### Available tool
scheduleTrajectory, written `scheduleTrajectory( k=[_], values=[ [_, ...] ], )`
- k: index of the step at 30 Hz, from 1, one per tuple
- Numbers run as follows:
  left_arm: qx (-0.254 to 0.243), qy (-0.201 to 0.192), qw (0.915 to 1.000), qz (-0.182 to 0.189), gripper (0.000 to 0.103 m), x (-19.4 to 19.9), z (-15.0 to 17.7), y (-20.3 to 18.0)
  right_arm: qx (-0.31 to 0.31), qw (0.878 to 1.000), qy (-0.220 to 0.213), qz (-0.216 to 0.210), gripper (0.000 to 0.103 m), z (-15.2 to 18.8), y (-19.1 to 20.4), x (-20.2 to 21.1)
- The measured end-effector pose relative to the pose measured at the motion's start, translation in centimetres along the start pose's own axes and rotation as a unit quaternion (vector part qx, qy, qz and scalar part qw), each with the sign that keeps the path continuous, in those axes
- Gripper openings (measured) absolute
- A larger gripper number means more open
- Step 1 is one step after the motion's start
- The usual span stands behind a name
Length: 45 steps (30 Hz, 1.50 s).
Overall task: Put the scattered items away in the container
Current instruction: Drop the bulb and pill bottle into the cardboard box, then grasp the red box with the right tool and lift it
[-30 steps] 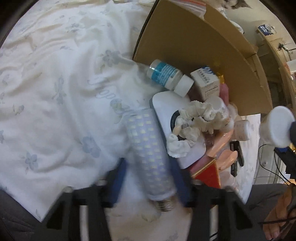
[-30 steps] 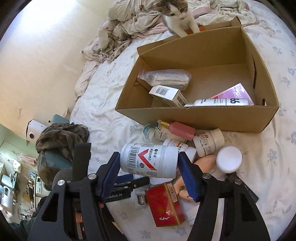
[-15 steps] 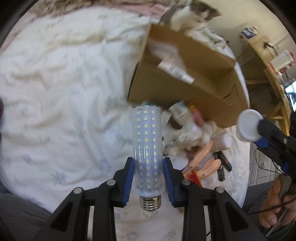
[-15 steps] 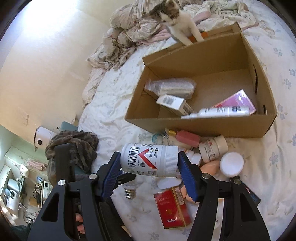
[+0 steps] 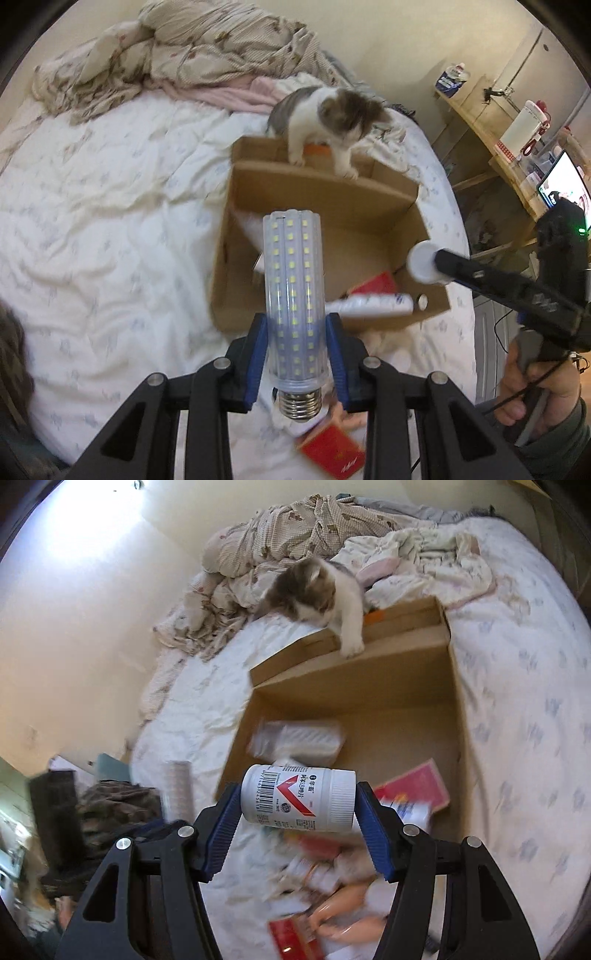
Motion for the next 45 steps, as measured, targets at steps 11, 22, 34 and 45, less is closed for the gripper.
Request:
scheduleTrajectory(
  k=[11, 22, 34, 45],
  values=[
    [0.004, 0.058, 0.9983, -0.005, 0.032, -8.6, -4.0, -4.5, 0.023, 0.997, 0.046, 0.056, 0.066, 0.1, -2.9, -4.3],
    [0.000, 0.074, 0.9962, -0.046, 0.032, -13.1, -4.8, -4.9, 0.010, 0.994, 0.076, 0.078, 0.066, 0.5, -4.5, -5.5],
    [0.039, 0.078, 0.9961, 0.012, 0.073, -12.3, -4.8, -3.6, -0.042, 0.995, 0.055, 0.077, 0.078, -0.1, -6.4, -4.6],
    [0.020, 0.033, 0.9985, 0.037, 0.078, -5.7, -2.7, -0.7, -0.067, 0.997, -0.005, 0.049, 0.078, -1.9, -5.8, -0.3]
  ],
)
Point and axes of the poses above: each gripper's, at about its wrist camera, not at the fingertips, and x roughly against the way its jaws point, y to its left, z to its underside, the point moved 8 cm from there along -x, roughly the way its jaws point, and after that the axes turned 13 degrees about x, right-handed, at the moved point
